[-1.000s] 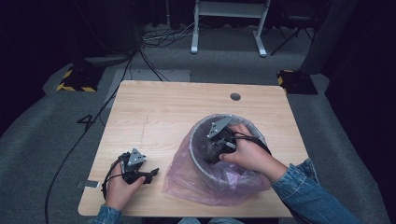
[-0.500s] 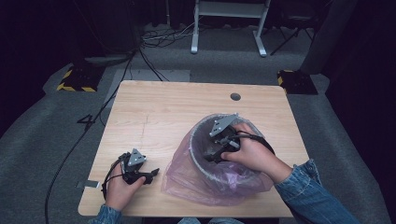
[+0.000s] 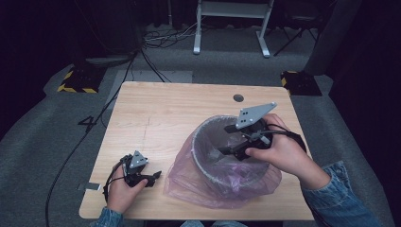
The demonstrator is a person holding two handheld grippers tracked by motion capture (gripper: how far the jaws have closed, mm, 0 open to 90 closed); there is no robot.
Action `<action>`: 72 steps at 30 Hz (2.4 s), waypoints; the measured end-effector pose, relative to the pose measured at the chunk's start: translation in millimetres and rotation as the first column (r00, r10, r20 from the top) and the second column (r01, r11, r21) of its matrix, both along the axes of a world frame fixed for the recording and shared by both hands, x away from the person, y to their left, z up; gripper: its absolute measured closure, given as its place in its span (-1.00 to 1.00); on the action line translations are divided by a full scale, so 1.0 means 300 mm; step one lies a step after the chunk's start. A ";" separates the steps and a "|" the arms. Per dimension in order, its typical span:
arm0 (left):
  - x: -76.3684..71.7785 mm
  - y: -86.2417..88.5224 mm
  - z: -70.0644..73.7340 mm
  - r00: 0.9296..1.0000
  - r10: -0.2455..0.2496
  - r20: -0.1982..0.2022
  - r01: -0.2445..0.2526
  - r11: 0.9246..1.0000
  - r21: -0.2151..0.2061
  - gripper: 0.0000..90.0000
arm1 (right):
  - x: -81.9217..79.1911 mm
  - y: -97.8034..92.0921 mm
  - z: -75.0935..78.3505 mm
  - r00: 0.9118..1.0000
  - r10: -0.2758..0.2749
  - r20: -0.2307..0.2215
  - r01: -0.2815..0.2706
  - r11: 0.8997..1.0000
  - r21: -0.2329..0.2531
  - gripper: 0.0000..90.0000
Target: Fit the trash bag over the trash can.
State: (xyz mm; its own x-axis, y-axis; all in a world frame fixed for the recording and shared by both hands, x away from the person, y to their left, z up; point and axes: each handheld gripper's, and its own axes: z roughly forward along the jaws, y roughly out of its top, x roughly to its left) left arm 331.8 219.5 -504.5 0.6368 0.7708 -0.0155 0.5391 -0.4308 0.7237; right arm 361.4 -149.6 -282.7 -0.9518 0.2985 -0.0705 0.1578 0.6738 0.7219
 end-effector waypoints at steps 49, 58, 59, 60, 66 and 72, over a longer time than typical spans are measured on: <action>0.000 -0.003 0.000 1.000 0.004 0.000 -0.004 1.000 0.003 -0.54 | -0.030 0.139 -0.236 0.962 0.200 -0.185 -0.272 0.732 -0.625 -0.31; 0.000 -0.003 0.000 1.000 0.005 0.000 -0.005 1.000 0.003 -0.54 | -0.038 0.069 -0.144 0.980 0.187 -0.059 -0.194 0.879 -0.434 -0.37; 0.000 -0.003 0.000 1.000 0.004 0.000 -0.004 1.000 0.004 -0.54 | -0.039 0.048 -0.125 0.983 0.179 -0.045 -0.182 0.904 -0.386 -0.37; 0.000 -0.003 0.000 1.000 0.005 0.000 -0.005 1.000 0.003 -0.54 | -0.041 0.034 -0.113 0.985 0.169 -0.036 -0.171 0.918 -0.357 -0.37; -0.001 -0.004 0.000 1.000 0.005 0.000 -0.005 1.000 0.005 -0.54 | -0.048 -0.093 -0.032 0.998 0.051 0.037 -0.045 0.991 -0.129 -0.37; 0.002 -0.009 0.000 1.000 0.008 -0.002 -0.008 1.000 0.005 -0.58 | -0.049 -0.224 -0.004 0.989 -0.125 0.078 0.124 0.992 0.018 -0.38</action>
